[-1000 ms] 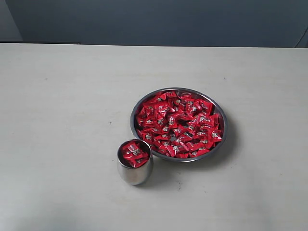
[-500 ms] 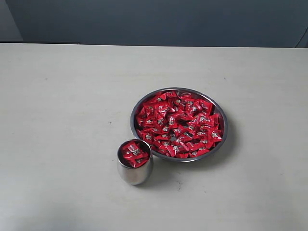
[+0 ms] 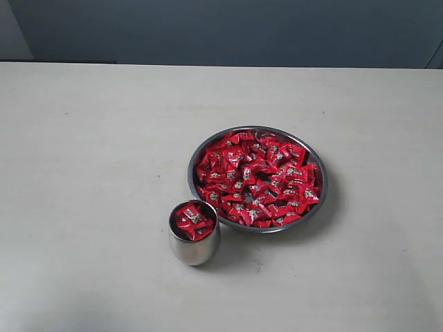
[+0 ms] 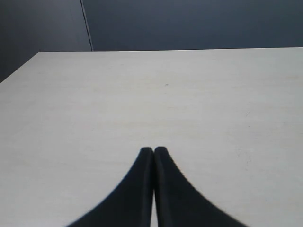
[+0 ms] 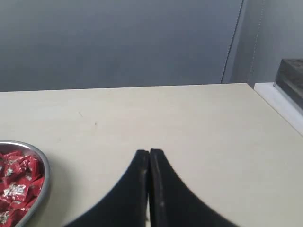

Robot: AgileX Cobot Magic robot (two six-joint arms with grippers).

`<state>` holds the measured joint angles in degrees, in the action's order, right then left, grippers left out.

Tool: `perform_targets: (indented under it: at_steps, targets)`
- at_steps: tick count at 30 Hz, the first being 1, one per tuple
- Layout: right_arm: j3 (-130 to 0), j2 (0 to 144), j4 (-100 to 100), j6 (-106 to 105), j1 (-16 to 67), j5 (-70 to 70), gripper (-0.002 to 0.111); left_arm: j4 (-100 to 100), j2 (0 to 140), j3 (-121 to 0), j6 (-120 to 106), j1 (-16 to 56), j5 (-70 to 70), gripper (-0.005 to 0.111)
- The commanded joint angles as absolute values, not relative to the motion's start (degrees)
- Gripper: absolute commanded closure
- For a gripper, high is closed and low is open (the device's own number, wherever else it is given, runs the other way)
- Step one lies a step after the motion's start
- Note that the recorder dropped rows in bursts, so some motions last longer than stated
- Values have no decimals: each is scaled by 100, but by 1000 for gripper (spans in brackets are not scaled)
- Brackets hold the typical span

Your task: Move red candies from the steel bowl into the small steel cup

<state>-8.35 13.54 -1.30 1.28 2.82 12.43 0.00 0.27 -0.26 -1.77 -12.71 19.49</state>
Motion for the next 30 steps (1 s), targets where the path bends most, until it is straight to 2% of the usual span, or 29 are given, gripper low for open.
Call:
perform_targets:
  at_steps: [1, 8, 11, 30]
  targets:
    - [-343, 921, -80, 35, 243, 1071, 109, -35, 0, 0, -168, -1244, 1891, 106]
    - [0, 389, 0, 35, 243, 1234, 109, -35, 0, 0, -168, -1244, 1891, 106]
    - [0, 348, 76, 35, 243, 1719, 109, -35, 0, 0, -168, -1244, 1891, 106]
    - [0, 348, 65, -42, 243, 1743, 109, -35, 0, 0, -168, -1244, 1891, 106]
